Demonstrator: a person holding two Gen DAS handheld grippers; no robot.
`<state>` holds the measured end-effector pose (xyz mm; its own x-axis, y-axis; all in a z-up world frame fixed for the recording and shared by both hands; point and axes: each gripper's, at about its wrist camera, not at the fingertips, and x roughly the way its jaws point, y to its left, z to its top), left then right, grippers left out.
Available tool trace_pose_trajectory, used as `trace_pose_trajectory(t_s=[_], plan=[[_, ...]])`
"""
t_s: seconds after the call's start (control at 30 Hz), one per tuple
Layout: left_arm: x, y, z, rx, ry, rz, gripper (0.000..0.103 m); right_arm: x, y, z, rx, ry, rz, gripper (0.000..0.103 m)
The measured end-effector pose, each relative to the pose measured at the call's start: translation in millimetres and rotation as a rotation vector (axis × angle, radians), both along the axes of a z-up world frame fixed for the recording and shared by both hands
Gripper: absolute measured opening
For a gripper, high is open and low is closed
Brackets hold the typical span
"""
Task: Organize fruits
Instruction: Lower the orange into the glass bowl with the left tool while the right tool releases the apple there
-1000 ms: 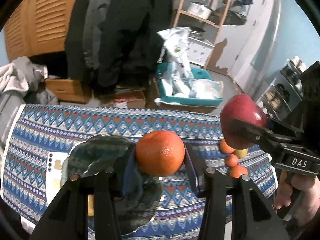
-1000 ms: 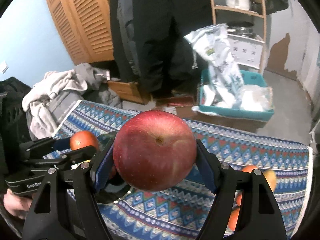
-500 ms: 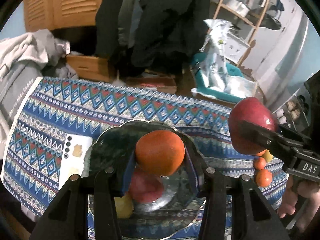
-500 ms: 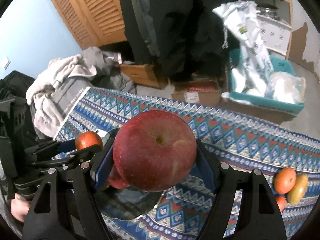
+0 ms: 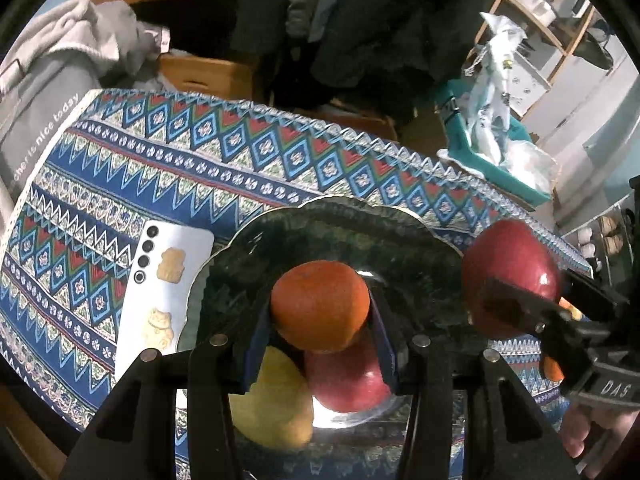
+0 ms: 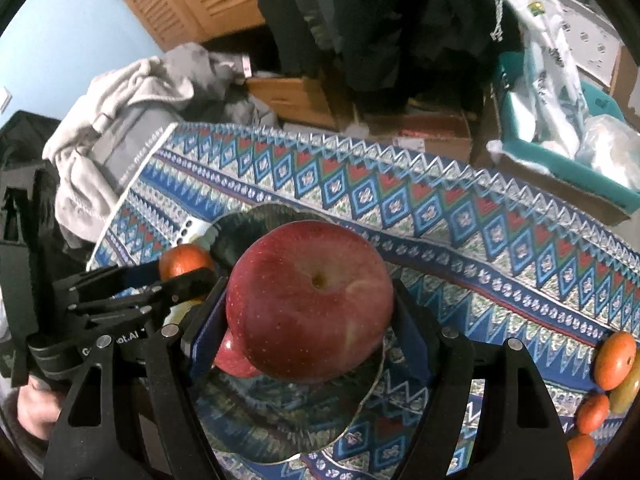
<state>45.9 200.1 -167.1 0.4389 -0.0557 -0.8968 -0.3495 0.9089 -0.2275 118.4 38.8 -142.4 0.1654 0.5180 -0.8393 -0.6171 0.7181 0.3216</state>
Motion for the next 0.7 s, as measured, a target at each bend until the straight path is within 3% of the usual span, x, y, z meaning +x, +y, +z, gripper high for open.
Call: trace_pose_trajectory(t_s=[0.43, 0.7], plan=[[0, 10, -33, -0.021, 0.081, 0.025, 0.048, -6, 15, -35, -0.062, 0.050, 0.021, 0.076], [0, 13, -35, -0.031, 0.096, 0.028, 0.049, 0, 13, -42, -0.063, 0.082, -0.002, 0.076]])
